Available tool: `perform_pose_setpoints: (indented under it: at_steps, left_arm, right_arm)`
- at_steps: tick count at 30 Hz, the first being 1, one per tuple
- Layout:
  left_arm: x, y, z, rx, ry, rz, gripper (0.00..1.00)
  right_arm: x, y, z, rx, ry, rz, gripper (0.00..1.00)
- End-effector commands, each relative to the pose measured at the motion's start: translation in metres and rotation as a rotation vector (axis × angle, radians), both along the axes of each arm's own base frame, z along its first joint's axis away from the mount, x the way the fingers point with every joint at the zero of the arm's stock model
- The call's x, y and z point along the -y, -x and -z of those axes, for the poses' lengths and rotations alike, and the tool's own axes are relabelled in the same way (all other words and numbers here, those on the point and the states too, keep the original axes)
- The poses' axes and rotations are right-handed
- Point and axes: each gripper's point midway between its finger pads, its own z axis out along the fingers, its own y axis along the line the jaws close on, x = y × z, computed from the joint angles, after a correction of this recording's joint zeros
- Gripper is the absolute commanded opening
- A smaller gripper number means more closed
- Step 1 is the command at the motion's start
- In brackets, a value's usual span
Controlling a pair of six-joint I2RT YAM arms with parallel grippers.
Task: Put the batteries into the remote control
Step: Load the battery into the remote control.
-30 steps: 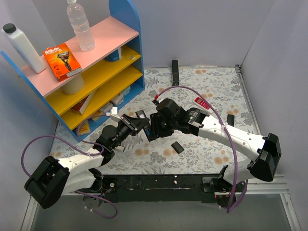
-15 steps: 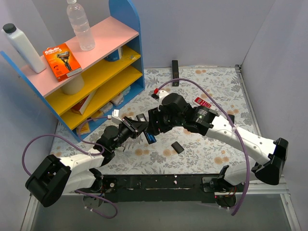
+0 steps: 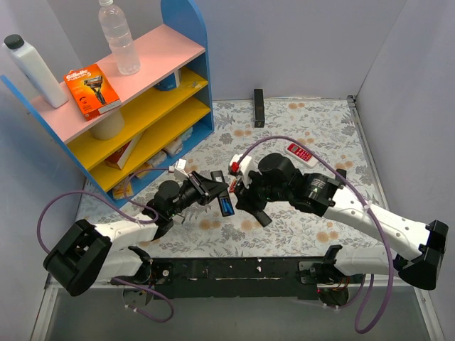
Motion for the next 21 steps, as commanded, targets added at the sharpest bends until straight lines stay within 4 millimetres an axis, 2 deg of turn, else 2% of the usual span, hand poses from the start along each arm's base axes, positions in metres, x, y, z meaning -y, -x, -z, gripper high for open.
perform_pose_setpoints:
  at_steps: [1, 8, 21]
  left_arm:
    - [0.009, 0.001, -0.048, -0.205, 0.274, 0.016, 0.00]
    - [0.012, 0.005, -0.048, -0.199, 0.267, 0.048, 0.00]
    - [0.014, 0.005, -0.054, -0.179, 0.250, 0.058, 0.00]
  right_arm:
    - [0.000, 0.014, 0.014, 0.091, 0.008, -0.189, 0.45]
    - [0.000, 0.022, 0.032, 0.095, 0.024, -0.263, 0.37]
    - [-0.014, 0.033, 0.025, 0.081, -0.032, -0.359, 0.38]
